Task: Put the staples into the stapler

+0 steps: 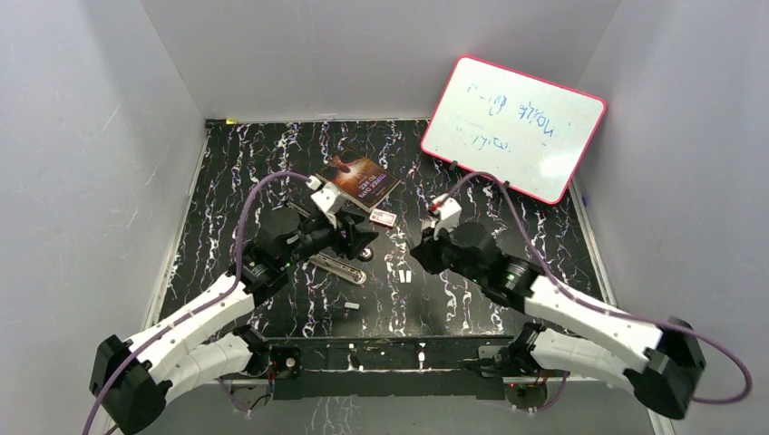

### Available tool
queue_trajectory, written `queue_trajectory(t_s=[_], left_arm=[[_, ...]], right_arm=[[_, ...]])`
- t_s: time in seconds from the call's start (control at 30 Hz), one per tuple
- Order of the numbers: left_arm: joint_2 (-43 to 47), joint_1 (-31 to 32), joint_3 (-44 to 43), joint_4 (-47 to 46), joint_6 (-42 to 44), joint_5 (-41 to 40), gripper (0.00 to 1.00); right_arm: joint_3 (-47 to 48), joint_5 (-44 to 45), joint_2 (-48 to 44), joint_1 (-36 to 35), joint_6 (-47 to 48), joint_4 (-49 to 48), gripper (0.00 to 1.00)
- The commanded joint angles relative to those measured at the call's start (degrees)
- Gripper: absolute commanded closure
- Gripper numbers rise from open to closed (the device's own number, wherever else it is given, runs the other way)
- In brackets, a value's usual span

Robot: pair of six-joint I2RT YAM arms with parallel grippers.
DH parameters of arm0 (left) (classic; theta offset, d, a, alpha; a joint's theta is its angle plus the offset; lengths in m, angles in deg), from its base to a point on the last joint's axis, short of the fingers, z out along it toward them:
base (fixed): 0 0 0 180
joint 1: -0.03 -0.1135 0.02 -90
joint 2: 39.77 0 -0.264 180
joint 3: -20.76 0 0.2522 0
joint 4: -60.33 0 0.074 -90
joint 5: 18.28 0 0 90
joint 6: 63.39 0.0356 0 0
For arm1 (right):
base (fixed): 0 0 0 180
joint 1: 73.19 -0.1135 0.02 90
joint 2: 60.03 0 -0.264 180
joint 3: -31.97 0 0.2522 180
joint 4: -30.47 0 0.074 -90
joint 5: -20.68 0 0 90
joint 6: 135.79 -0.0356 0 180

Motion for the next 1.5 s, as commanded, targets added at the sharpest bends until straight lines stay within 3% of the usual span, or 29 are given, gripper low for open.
queue_trajectory(t_s=[0.0, 0.2, 0.3, 0.5, 0.63, 1.13, 1.47], left_arm=[[4.4, -0.2, 1.4, -17.4, -7.3, 8.5, 0.47], [7.8, -0.2, 3.4, -28.7, -7.3, 20.7, 0.47], [7.1, -0.2, 2.9, -32.4, -7.4, 28.0, 0.48], [4.9, -0.1, -0.1, -34.7, -8.5, 38.9, 0.48], [5.0, -0.1, 0.0, -35.2, -7.8, 40.5, 0.49], [3.0, 1.1, -0.8, -35.5, -7.0, 41.7, 0.58], [2.3, 1.3, -1.1, -35.4, -7.4, 41.6, 0.85]], right_arm=[[-7.2, -9.4, -11.2, -0.2, 3.0, -26.3, 0.95], [-16.6, -23.0, -17.2, -0.2, 10.9, -52.7, 1.00], [-17.1, -30.1, -15.9, -0.2, 12.3, -60.2, 1.00], [-13.7, -40.4, -12.2, -0.2, 10.3, -64.4, 1.00], [-11.8, -45.7, -10.5, -0.2, 10.0, -64.9, 1.00], [-10.8, -41.7, -9.0, -0.2, 8.0, -66.0, 1.00], [-10.5, -40.4, -8.3, -0.2, 7.4, -65.8, 1.00]])
